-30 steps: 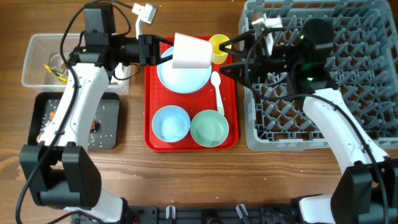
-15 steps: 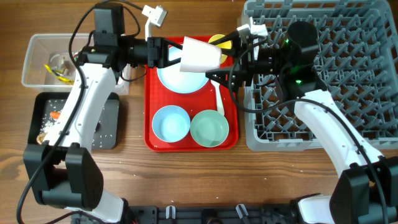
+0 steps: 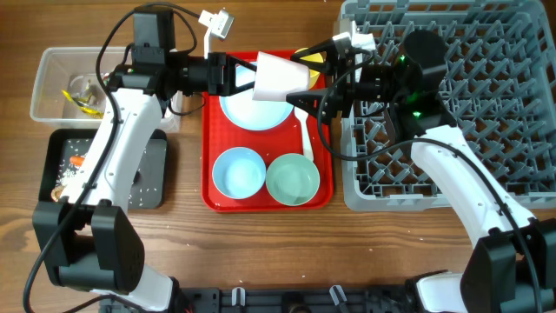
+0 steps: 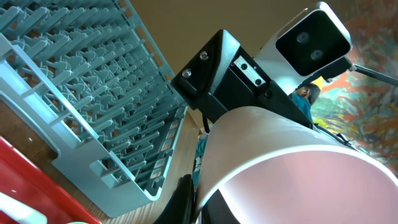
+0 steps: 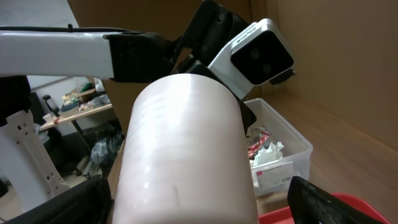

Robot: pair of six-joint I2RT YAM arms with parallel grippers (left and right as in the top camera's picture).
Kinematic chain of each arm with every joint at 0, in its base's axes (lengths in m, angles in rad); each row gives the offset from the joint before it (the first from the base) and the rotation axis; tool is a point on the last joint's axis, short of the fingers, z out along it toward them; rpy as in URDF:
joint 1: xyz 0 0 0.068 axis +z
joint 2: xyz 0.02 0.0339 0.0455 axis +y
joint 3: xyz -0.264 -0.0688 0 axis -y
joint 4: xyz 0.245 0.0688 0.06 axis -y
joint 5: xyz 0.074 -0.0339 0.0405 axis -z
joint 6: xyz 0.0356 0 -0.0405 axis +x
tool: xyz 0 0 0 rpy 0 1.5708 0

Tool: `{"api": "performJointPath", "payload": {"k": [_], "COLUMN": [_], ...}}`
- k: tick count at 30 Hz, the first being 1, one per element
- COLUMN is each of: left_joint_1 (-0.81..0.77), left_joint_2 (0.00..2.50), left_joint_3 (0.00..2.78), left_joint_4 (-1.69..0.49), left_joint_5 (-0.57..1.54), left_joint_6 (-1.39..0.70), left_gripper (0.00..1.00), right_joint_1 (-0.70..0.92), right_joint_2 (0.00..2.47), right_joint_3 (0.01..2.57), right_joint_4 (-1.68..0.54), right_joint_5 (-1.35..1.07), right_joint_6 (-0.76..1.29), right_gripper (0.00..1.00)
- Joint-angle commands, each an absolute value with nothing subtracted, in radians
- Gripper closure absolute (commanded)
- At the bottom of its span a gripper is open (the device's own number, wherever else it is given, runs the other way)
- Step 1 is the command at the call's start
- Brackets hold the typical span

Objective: Sort waste into correct bins and load items into the dishwasher rack
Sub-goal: 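Grasp the pink cup with the right gripper from the left gripper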

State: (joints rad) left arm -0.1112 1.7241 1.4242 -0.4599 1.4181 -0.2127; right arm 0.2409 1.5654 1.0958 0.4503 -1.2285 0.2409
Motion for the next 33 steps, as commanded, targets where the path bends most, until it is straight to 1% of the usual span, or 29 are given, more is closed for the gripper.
{"api": "performJointPath", "payload": {"k": [1,8,11,13,15,19,23,24,27,33], "left_joint_1": [-0.116,-0.116,-0.116,-0.116,-0.116,-0.116,-0.116,-0.116,-0.116,-0.116], "left_joint_2": [1.731,1.731,1.731,1.731,1.731,1.731,1.731,1.731,1.731,1.731], "left_joint_3": [1.427,1.427,1.427,1.427,1.427,1.427,1.427,1.427,1.427,1.427], "left_joint_4": [-0.459,-0.448,-0.445,-0.440,-0.440,-0.440,-0.440,-0.440,-0.440,-0.440], "left_joint_5": [1.419,1.420,1.420,1.419,1.419,1.419,1.419,1.419,1.419,1.419], "left_joint_6": [-0.217,-0.218,-0.218,-0.218,-0.218,-0.218,-0.218,-0.218,-0.218,-0.218], "left_gripper": [0.96,0.96,0.96,0.96,0.96,0.96,0.96,0.96,0.96,0.96], "right_joint_1": [0.261,0.283,0.283,0.283,0.283,0.283,0.284,0.284,0.285,0.285], "right_joint_2": [1.565,1.565,1.565,1.565,1.565,1.565,1.565,1.565,1.565,1.565], "right_joint_3": [1.105,1.105,1.105,1.105,1.105,1.105,1.105,1.105,1.105,1.105], "right_joint_4": [0.456,0.456,0.456,0.456,0.456,0.456,0.464,0.469,0.488,0.516], "right_joint_5": [-1.228,-1.225,-1.224,-1.224,-1.224,-1.224,-1.225,-1.228,-1.232,-1.231], "right_joint_6": [0.244,0.239,0.239,0.239,0.239,0.239,0.239,0.239,0.247,0.270], "right_gripper": [0.07,0.08,0.11,0.19,0.32,0.51,0.52,0.51,0.43,0.42]}}
